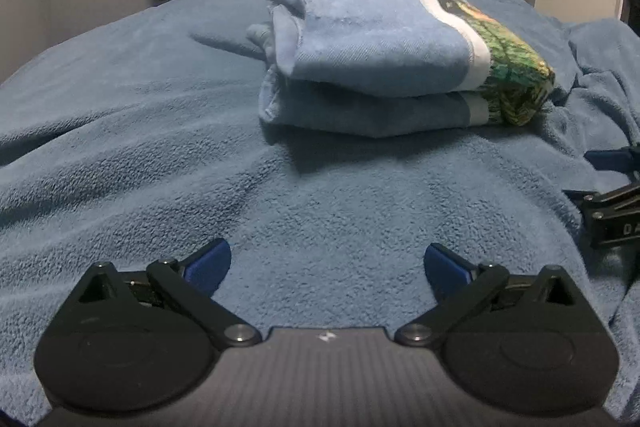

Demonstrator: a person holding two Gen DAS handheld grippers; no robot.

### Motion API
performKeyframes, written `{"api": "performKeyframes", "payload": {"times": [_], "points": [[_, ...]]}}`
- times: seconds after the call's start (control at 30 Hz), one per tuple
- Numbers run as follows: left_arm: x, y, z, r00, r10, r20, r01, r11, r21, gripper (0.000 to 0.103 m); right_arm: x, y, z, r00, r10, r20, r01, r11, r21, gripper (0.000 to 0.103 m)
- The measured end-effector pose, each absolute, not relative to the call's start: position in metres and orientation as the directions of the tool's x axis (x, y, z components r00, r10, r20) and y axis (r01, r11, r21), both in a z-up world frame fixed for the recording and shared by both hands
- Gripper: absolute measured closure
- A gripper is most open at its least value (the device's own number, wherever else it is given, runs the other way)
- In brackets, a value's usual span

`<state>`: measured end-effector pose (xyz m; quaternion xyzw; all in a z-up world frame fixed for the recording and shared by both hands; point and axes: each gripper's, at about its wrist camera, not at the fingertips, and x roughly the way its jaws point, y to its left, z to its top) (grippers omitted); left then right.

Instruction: Fold large clothes

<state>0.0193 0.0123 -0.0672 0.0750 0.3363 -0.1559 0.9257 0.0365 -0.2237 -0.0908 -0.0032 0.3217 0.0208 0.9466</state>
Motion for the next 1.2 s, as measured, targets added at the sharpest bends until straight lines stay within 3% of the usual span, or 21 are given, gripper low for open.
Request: {"api": "performKeyframes", "payload": {"times": [1.2], "points": [[0.0242,0.0084,-0.0703,0.728,-0.23,-0.646,0.338,0.94,0.045,0.0,0.0391,-0.2236,-0.0948,0.797,0.033,-0.604,-0.042,0.999,-0.001,0.0]]}}
